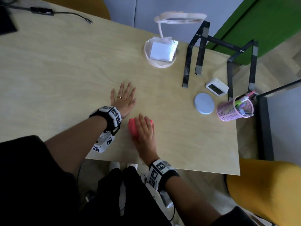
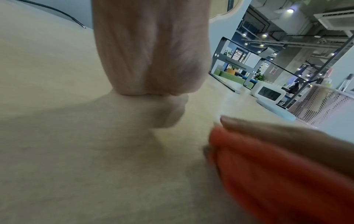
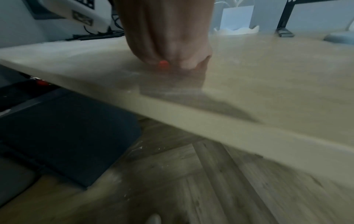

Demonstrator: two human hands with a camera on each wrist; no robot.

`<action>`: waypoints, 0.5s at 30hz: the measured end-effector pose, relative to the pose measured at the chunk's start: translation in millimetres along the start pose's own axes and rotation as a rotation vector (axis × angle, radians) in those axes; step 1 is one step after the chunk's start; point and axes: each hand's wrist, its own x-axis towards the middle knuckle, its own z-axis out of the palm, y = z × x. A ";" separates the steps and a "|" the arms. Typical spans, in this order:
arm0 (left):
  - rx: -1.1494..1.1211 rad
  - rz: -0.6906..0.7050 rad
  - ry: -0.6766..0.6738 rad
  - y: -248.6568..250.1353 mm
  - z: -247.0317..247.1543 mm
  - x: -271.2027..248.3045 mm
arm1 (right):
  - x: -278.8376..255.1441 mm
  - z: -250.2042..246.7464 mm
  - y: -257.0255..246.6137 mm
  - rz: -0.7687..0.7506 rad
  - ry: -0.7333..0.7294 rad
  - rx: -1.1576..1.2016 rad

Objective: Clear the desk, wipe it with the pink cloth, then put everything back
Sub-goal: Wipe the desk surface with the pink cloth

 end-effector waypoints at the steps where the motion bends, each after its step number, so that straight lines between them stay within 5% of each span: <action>1: -0.002 -0.004 -0.010 0.2 -1.0 0.6 | -9.9 1.4 -1.3 -0.039 -0.024 0.028; 5: -0.031 0.000 -0.011 -2.5 -5.7 -2.3 | -30.9 -10.0 8.0 -0.178 -0.137 0.192; 8: -0.053 0.007 0.083 -14.3 -4.7 -13.6 | -29.1 -36.2 9.6 0.046 -0.174 0.576; 11: 0.037 -0.030 0.198 -37.0 2.7 -28.5 | -14.2 -69.1 12.7 0.308 -0.032 0.918; 15: 0.145 -0.091 0.168 -63.9 11.9 -40.9 | 39.0 -93.5 39.3 0.390 0.187 0.826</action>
